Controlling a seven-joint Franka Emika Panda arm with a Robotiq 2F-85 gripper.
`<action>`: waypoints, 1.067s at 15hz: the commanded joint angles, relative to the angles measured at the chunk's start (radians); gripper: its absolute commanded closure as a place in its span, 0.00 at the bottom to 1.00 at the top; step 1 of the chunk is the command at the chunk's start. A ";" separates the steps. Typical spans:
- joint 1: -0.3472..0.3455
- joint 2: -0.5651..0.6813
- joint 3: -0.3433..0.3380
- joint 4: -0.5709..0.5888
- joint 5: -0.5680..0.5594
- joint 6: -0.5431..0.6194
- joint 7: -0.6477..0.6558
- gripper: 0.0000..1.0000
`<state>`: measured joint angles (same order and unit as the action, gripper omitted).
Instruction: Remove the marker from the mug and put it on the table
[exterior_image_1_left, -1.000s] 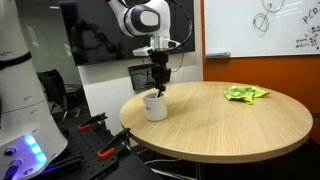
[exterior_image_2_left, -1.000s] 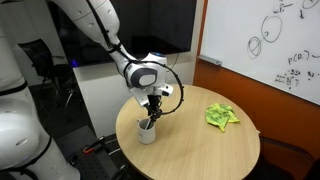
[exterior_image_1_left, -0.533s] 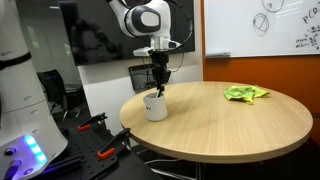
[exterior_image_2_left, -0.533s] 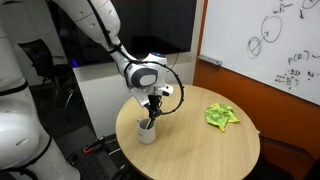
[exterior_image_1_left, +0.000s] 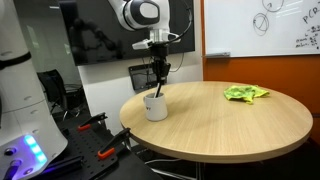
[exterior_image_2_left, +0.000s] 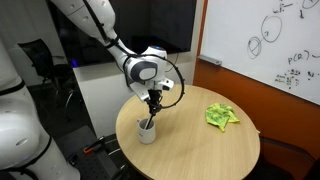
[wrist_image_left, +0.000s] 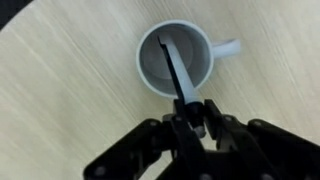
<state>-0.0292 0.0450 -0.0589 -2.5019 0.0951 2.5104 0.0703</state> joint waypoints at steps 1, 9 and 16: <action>-0.002 -0.080 0.006 0.015 -0.064 -0.129 0.064 0.93; 0.011 -0.132 0.070 0.161 -0.224 -0.315 0.139 0.93; 0.072 0.026 0.142 0.280 -0.616 -0.298 0.150 0.93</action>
<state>0.0236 -0.0188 0.0777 -2.2809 -0.3917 2.2100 0.2220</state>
